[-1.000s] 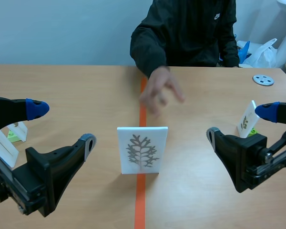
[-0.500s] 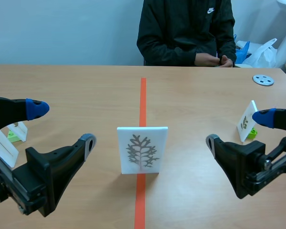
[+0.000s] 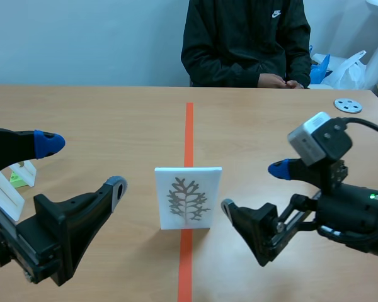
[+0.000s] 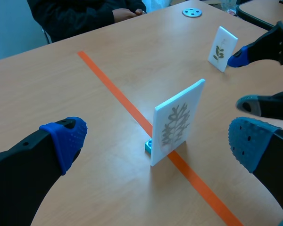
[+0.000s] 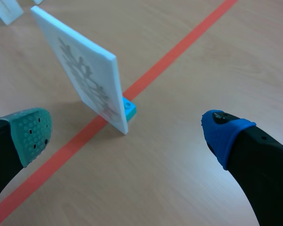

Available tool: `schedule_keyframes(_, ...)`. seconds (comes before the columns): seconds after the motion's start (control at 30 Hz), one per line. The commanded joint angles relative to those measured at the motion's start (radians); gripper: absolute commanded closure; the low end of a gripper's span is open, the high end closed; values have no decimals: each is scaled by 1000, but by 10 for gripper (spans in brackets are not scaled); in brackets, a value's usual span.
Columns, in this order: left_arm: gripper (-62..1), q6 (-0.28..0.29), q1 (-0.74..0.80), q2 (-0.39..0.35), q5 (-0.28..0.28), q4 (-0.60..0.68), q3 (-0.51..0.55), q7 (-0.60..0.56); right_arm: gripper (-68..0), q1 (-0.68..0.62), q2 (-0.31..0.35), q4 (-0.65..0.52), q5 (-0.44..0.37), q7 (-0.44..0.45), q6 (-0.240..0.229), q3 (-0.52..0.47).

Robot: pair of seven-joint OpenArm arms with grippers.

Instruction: Sort the leaf by its shape. The table is split by an orange tape line. A compound leaf with several leaflets goes to the left side, a simple leaf with one blade goes to the right side. Return to the home posture when a red brick is placed on the table.

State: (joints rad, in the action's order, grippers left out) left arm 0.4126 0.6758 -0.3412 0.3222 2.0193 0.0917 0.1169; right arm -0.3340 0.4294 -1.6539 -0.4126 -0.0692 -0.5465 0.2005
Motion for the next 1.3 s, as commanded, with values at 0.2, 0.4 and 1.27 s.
schedule_keyframes(0.2,-623,0,3,-6,10,2,-2,-11,-679,154,13,133,150,133,-4,182)
schedule_keyframes(0.4,-623,0,3,-6,10,1,-2,-11,-679,260,-18,283,243,214,0,292)
schedule_keyframes(1.27,-623,0,3,-6,10,-44,-2,-16,-285,367,-119,456,361,317,23,397)
